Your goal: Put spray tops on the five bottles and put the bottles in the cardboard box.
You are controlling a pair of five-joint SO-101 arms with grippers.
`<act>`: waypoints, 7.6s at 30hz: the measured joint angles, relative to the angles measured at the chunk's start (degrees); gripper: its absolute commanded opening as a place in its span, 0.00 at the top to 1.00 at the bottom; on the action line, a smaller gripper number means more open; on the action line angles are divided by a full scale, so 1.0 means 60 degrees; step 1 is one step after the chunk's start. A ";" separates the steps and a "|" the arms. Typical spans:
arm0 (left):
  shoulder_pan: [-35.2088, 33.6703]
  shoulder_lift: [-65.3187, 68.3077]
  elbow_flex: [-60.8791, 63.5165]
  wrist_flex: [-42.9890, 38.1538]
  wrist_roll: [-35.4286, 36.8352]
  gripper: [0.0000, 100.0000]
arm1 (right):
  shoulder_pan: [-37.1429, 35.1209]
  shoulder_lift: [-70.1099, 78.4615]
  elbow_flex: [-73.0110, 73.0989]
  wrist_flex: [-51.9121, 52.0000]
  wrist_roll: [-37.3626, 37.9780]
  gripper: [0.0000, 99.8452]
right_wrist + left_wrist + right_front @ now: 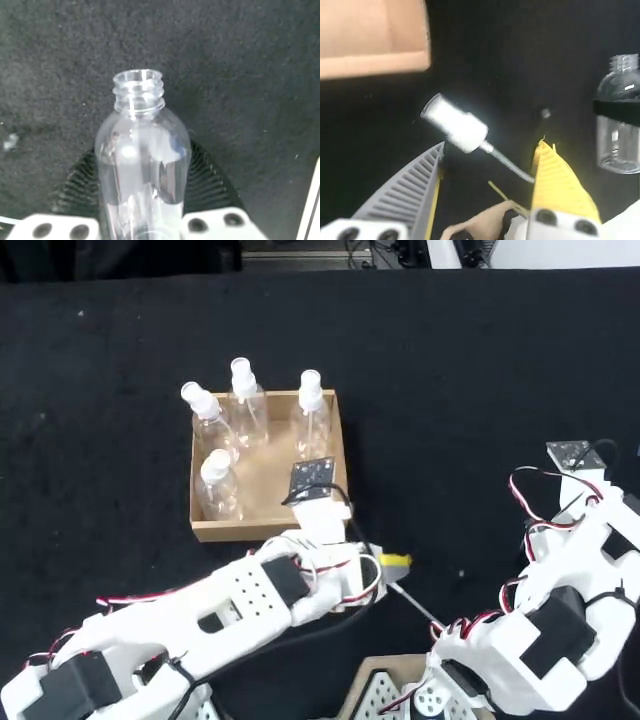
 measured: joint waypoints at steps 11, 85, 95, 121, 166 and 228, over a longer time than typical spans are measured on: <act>-0.0015 0.1978 -0.0513 -0.0044 0.0542 0.75 | 0.0000 0.0000 0.0000 0.0000 0.0000 0.99; -0.0645 0.2374 -0.1128 0.3663 -1.0242 0.76 | 0.0000 0.0000 0.0000 0.0000 0.0000 0.99; -0.0659 0.2388 -0.0908 0.2667 -0.9158 0.76 | 0.0000 0.0000 0.0000 0.0000 0.0000 0.99; -0.0689 0.2022 -0.1026 0.3707 -1.0300 0.97 | 0.0000 0.0000 0.0000 0.0000 0.0000 0.99; -0.3692 -0.4103 -1.1223 0.7150 -0.9260 0.97 | -0.8029 -1.0916 -0.0498 0.1480 -0.8220 0.99; -0.2330 -0.1890 -0.9729 0.3341 -0.8806 0.79 | -1.1912 -1.4711 0.4982 -0.3590 -0.9040 0.99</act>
